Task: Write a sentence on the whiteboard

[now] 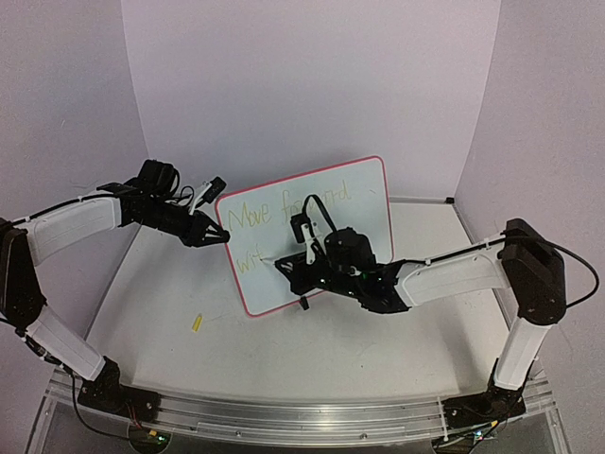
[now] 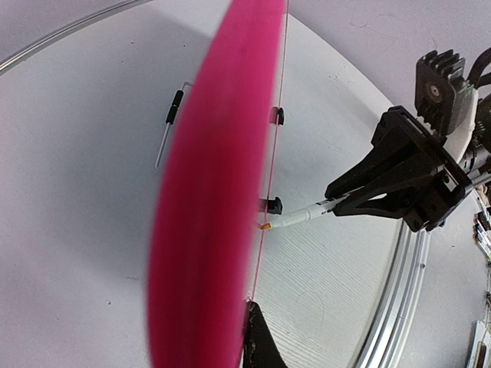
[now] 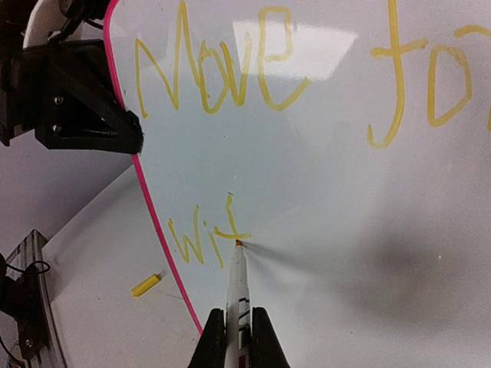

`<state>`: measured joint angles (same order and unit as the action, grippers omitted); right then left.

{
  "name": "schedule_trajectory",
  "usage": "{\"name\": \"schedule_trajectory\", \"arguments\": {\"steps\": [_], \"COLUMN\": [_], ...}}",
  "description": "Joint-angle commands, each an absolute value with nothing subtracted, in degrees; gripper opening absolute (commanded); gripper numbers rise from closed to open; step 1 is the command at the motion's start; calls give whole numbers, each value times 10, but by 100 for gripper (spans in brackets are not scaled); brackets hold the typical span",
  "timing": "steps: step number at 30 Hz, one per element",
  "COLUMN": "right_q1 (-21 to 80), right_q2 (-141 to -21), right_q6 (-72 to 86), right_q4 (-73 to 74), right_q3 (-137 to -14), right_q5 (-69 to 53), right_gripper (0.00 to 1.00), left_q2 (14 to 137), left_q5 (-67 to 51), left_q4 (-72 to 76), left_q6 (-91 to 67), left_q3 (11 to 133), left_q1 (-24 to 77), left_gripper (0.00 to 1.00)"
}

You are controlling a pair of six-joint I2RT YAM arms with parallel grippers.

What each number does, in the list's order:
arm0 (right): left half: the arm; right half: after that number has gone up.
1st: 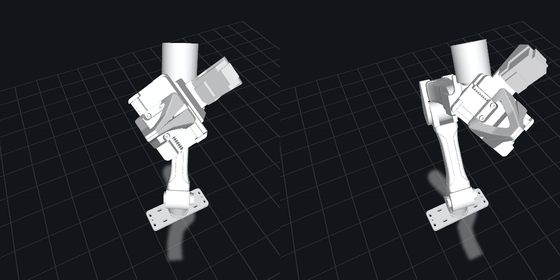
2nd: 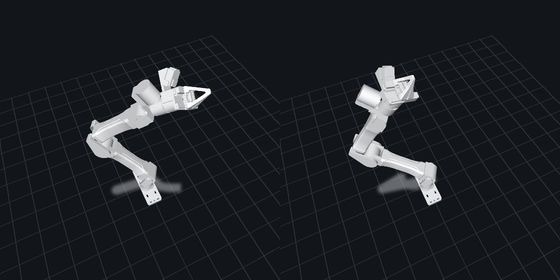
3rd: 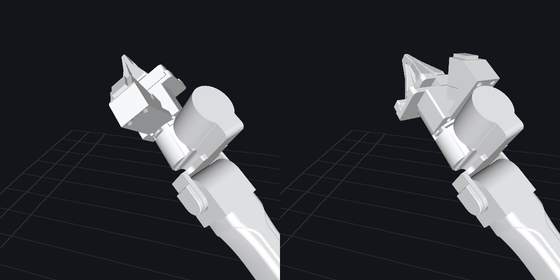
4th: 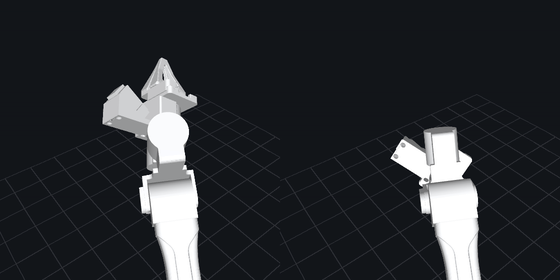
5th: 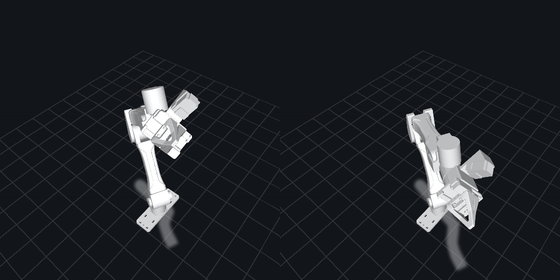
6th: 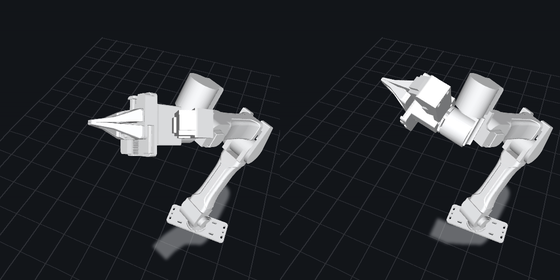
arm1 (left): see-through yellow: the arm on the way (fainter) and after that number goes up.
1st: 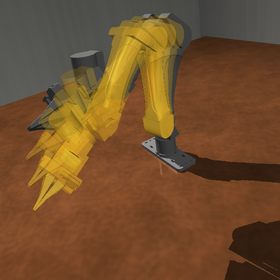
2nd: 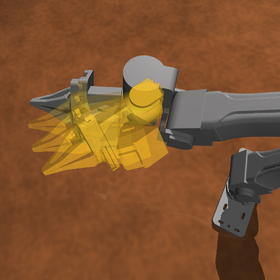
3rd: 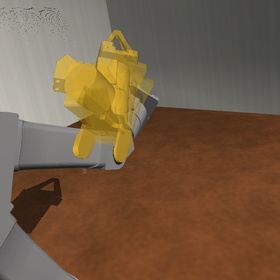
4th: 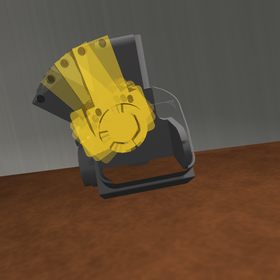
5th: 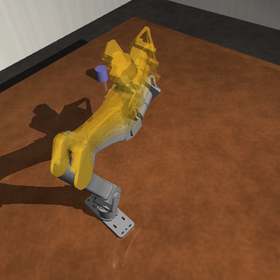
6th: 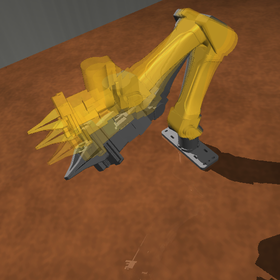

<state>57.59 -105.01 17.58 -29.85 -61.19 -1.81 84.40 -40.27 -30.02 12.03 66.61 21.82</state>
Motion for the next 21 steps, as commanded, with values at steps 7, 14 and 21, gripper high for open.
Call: {"name": "schedule_trajectory", "arguments": {"steps": [7, 14, 21], "right_q1": [574, 574, 574], "right_q2": [-1054, -1018, -989], "right_q6": [195, 178, 165], "right_q4": [-287, -284, -292], "right_q3": [-594, -603, -613], "right_q5": [15, 33, 8], "right_gripper": [0, 0, 0], "left_q2": [867, 867, 866], "left_q5": [-362, -361, -361], "left_q4": [-321, -320, -320], "left_q6": [144, 143, 144], "left_q3": [663, 663, 663], "left_q1": [235, 235, 235], "left_gripper": [0, 0, 0]}}
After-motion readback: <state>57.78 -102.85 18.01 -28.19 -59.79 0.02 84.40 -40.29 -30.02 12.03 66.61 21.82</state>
